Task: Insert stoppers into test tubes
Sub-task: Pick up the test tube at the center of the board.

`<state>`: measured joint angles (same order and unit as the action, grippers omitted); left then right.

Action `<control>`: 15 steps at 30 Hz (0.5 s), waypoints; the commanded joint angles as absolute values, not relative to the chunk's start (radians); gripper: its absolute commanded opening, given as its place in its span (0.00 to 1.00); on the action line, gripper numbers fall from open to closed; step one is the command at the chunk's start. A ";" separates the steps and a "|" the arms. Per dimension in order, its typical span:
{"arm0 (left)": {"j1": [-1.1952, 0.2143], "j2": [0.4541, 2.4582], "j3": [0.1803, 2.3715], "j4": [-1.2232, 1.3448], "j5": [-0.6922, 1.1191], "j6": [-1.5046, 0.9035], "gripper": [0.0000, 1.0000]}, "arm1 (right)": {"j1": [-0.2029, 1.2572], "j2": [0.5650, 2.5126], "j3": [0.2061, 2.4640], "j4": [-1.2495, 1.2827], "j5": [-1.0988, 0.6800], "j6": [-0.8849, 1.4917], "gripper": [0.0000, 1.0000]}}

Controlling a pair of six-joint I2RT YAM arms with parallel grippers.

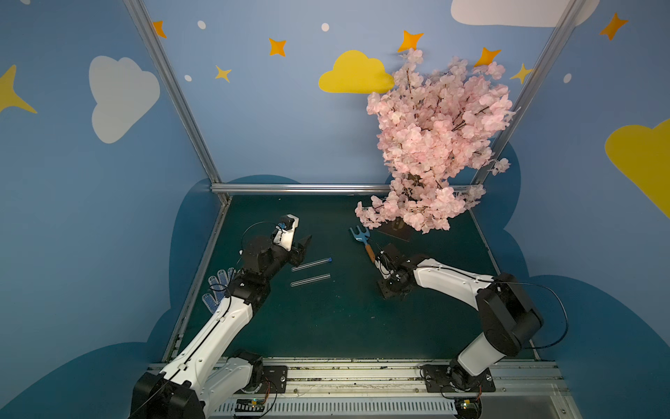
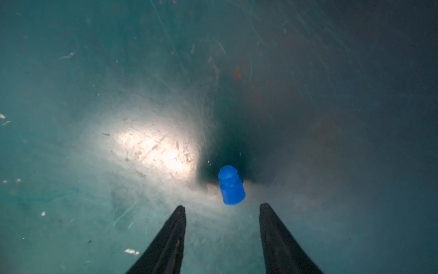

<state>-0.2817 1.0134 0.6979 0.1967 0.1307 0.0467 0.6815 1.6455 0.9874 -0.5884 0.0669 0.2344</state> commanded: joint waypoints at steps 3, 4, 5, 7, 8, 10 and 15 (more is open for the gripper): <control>-0.280 1.015 0.692 0.211 0.158 0.051 0.58 | 0.681 1.660 1.013 -0.606 0.058 0.226 0.50; -0.279 1.017 0.696 0.194 0.182 0.084 0.56 | 0.683 1.646 1.011 -0.600 0.048 0.230 0.50; -0.282 1.019 0.702 0.164 0.221 0.139 0.55 | 0.686 1.629 1.008 -0.595 0.038 0.234 0.50; -0.286 1.027 0.725 0.058 0.325 0.244 0.55 | 0.693 1.587 0.994 -0.585 0.023 0.245 0.50; -0.287 1.038 0.745 -0.025 0.369 0.315 0.53 | 0.696 1.561 0.981 -0.580 0.022 0.254 0.50; -0.297 1.063 0.776 -0.186 0.419 0.430 0.51 | 0.696 1.507 0.952 -0.567 0.015 0.270 0.50; -0.339 1.160 0.777 -0.355 0.393 0.634 0.50 | 0.691 1.373 0.885 -0.542 -0.006 0.288 0.50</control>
